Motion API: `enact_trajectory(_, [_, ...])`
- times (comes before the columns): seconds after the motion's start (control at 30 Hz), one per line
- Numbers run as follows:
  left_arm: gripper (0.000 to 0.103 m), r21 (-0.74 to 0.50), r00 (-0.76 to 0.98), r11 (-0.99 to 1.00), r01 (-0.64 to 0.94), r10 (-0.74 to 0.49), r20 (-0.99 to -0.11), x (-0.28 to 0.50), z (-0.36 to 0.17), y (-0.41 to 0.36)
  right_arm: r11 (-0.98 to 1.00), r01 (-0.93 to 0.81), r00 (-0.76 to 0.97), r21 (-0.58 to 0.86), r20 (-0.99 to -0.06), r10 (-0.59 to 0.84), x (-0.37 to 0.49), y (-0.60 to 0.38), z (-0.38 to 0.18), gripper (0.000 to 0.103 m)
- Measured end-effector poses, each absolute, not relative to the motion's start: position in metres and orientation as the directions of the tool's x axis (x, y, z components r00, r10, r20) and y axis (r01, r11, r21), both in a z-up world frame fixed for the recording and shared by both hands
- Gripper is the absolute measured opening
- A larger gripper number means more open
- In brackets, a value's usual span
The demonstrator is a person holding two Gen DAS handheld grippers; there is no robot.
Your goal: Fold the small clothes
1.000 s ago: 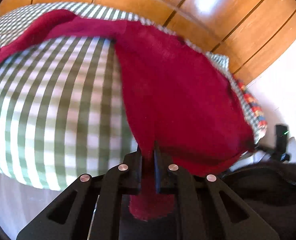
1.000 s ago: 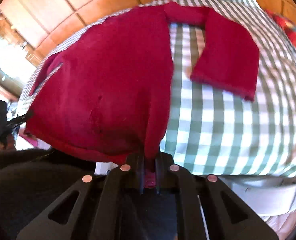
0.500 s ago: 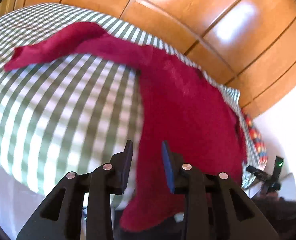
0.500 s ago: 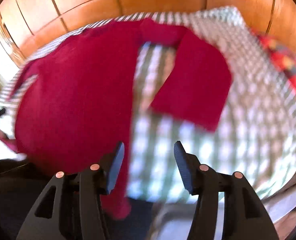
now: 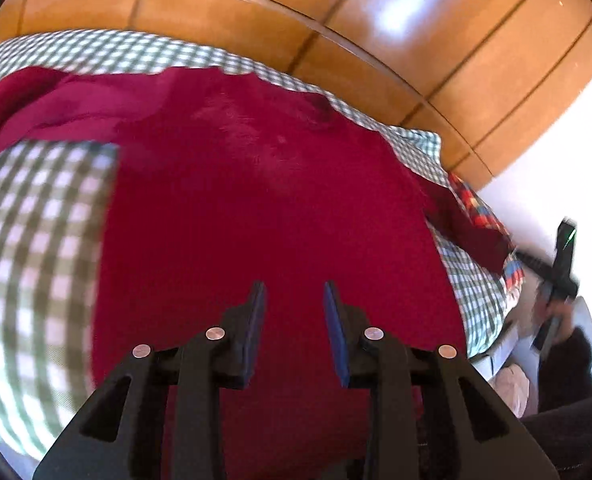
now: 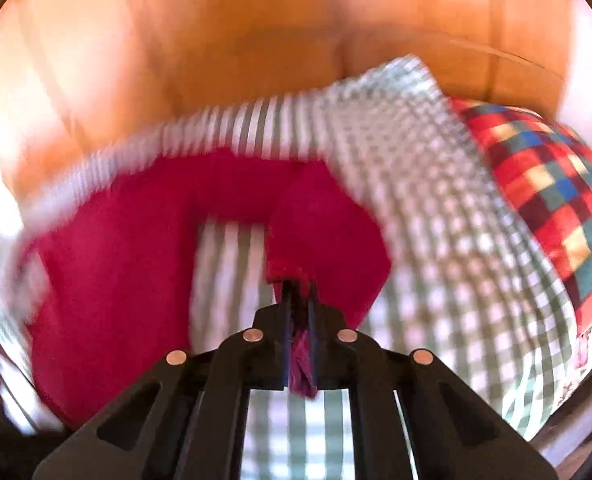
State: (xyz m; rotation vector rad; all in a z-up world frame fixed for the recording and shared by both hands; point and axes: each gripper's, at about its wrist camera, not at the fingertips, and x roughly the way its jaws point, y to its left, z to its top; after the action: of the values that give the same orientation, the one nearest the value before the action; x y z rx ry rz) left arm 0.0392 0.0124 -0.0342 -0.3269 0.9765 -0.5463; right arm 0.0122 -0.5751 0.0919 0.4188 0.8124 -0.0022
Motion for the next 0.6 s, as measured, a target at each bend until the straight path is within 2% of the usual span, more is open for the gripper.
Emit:
enact_trajectory(0.07, [0.030, -0.501, 0.436, 0.809, 0.307, -0.588, -0.682, 0.041, -0.033, 0.007, 0.852, 0.198, 0.763, 0.485, -0.622, 0.177, 0.019, -0.604, 0.122, 0.006])
enact_trajectory(0.1, [0.039, -0.508, 0.432, 0.802, 0.313, -0.597, -0.676, 0.043, -0.032, 0.003, 0.801, 0.206, 0.800, 0.563, -0.568, 0.193, 0.024, -0.619, 0.137, 0.006])
enact_trajectory(0.13, [0.041, -0.517, 0.433, 0.796, 0.315, -0.605, -0.668, 0.045, -0.032, 0.001, 0.744, 0.199, 0.834, 0.638, -0.509, 0.214, 0.031, -0.633, 0.148, 0.006])
enact_trajectory(0.23, [0.041, -0.529, 0.431, 0.783, 0.328, -0.622, -0.654, 0.045, -0.030, -0.002, 0.641, 0.151, 0.879, 0.753, -0.399, 0.262, 0.059, -0.649, 0.172, 0.006])
enact_trajectory(0.33, [0.041, -0.532, 0.439, 0.778, 0.334, -0.628, -0.643, 0.045, -0.028, -0.001, 0.635, 0.087, 0.871, 0.768, -0.367, 0.326, 0.094, -0.629, 0.195, 0.006])
enact_trajectory(0.6, [0.041, -0.574, 0.465, 0.762, 0.301, -0.643, -0.609, 0.060, -0.029, 0.015, 0.680, -0.087, 0.729, 0.728, -0.418, 0.542, 0.186, -0.464, 0.215, 0.006])
